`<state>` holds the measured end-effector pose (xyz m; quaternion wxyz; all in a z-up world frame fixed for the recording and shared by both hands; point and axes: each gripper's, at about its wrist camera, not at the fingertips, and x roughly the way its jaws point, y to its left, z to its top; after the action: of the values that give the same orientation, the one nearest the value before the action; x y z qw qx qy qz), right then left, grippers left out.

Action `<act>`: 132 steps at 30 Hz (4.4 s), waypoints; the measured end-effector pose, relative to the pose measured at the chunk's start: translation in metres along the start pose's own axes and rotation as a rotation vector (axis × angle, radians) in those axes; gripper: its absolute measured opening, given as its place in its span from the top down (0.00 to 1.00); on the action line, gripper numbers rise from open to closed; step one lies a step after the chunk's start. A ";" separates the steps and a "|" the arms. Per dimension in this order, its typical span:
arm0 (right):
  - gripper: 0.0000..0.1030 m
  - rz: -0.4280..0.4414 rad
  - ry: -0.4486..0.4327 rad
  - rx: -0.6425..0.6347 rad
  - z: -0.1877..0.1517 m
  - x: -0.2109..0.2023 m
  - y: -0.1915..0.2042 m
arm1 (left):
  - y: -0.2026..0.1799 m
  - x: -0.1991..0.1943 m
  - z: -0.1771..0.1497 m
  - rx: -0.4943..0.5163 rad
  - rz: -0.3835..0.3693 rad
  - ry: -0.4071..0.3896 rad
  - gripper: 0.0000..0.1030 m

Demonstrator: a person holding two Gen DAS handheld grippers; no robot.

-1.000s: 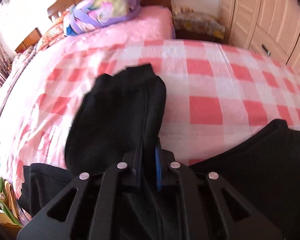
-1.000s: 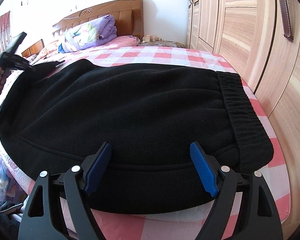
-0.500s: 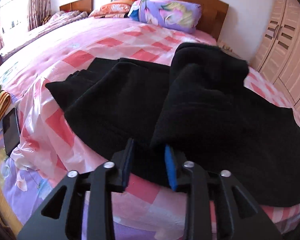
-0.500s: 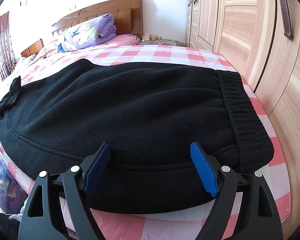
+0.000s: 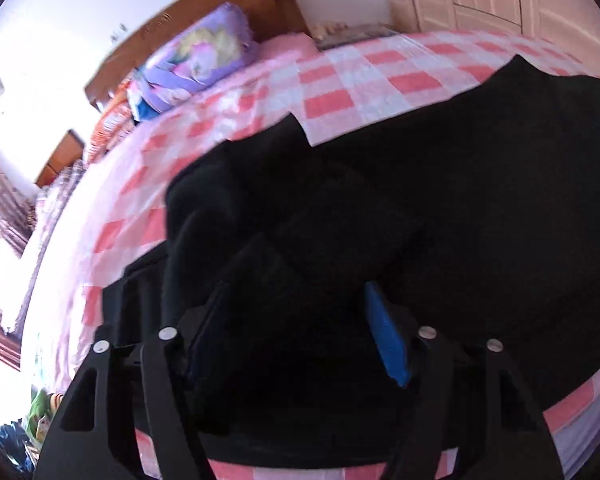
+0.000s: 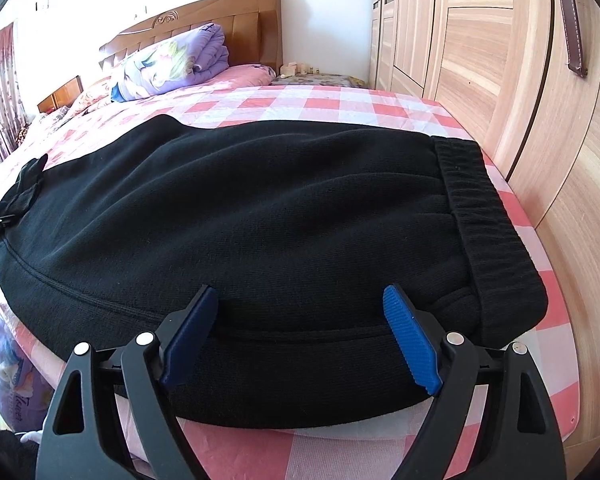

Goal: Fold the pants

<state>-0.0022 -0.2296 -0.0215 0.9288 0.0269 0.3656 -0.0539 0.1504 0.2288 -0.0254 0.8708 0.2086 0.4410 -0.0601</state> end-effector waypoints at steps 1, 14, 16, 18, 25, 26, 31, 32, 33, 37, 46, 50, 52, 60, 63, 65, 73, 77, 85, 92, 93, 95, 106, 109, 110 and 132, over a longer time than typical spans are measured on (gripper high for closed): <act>0.20 0.001 -0.002 0.000 0.000 0.000 0.000 | 0.005 0.007 0.000 0.013 -0.035 0.004 0.40; 0.20 -0.001 -0.015 0.001 -0.003 -0.001 -0.001 | 0.171 -0.050 -0.117 -0.964 -0.319 -0.404 0.85; 0.20 -0.001 -0.013 0.001 -0.002 0.000 -0.001 | 0.192 -0.042 -0.152 -1.122 -0.366 -0.414 0.84; 0.20 -0.002 -0.009 0.001 -0.002 0.000 -0.001 | 0.206 -0.029 -0.180 -1.230 -0.343 -0.374 0.74; 0.20 -0.012 0.003 0.004 0.002 0.001 0.001 | 0.217 -0.014 -0.202 -1.324 -0.433 -0.385 0.48; 0.20 -0.013 0.005 0.005 0.002 0.002 0.002 | 0.216 -0.014 -0.199 -1.322 -0.439 -0.394 0.48; 0.20 -0.018 0.006 0.005 0.003 0.003 0.002 | 0.221 -0.012 -0.188 -1.317 -0.411 -0.393 0.51; 0.20 -0.018 0.006 0.005 0.002 0.003 0.002 | 0.227 -0.011 -0.188 -1.322 -0.401 -0.398 0.61; 0.20 -0.018 0.005 0.005 0.002 0.003 0.002 | 0.232 -0.009 -0.184 -1.326 -0.401 -0.399 0.64; 0.20 -0.017 0.000 0.005 0.003 0.003 0.002 | 0.239 -0.009 -0.172 -1.282 -0.373 -0.370 0.72; 0.20 -0.015 -0.006 0.003 0.001 0.002 0.001 | 0.247 -0.022 -0.161 -1.140 -0.128 -0.323 0.95; 0.20 -0.014 -0.001 0.004 0.002 0.003 0.000 | 0.239 -0.002 -0.170 -1.117 -0.100 -0.251 0.81; 0.20 -0.016 0.000 0.004 0.003 0.003 0.000 | 0.239 -0.018 -0.177 -1.171 -0.068 -0.298 0.38; 0.19 -0.041 0.014 0.018 0.005 0.002 0.003 | 0.142 -0.085 -0.117 -0.763 0.021 -0.374 0.18; 0.20 -0.072 0.011 -0.004 0.006 -0.002 0.009 | 0.084 -0.068 -0.087 -0.520 0.026 -0.303 0.15; 0.20 -0.092 -0.025 -0.045 0.006 -0.009 0.015 | 0.060 -0.049 -0.079 -0.438 0.046 -0.246 0.15; 0.14 -0.028 0.043 -0.004 0.001 0.000 -0.007 | 0.066 -0.011 -0.076 -0.484 0.044 -0.161 0.07; 0.14 -0.005 0.038 0.004 0.013 -0.006 -0.007 | 0.034 -0.068 -0.034 -0.436 0.024 -0.276 0.09; 0.14 0.006 0.031 -0.070 0.043 0.004 0.011 | -0.169 -0.059 0.153 0.032 -0.347 -0.249 0.02; 0.14 0.005 0.127 -0.110 0.040 0.032 0.005 | -0.236 0.023 0.207 0.000 -0.418 -0.090 0.05; 0.13 0.022 0.127 -0.100 0.035 0.036 0.001 | -0.242 0.033 0.206 0.008 -0.400 -0.067 0.01; 0.13 0.046 0.106 -0.080 0.032 0.035 -0.004 | -0.248 0.037 0.203 0.031 -0.363 -0.102 0.01; 0.12 0.107 0.076 -0.090 0.018 0.023 -0.015 | -0.241 0.055 0.223 -0.058 -0.268 -0.061 0.01; 0.12 0.113 0.069 -0.091 0.017 0.022 -0.016 | -0.240 0.055 0.222 -0.058 -0.266 -0.062 0.01; 0.12 0.113 0.068 -0.090 0.016 0.021 -0.017 | -0.240 0.055 0.222 -0.058 -0.266 -0.062 0.01; 0.10 0.159 0.209 -0.226 0.058 0.058 0.027 | -0.242 0.054 0.223 -0.061 -0.266 -0.065 0.01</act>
<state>0.0822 -0.2123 -0.0183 0.8841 -0.0434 0.4608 0.0645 0.2790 -0.0787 -0.0261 0.8750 0.1194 0.4379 -0.1683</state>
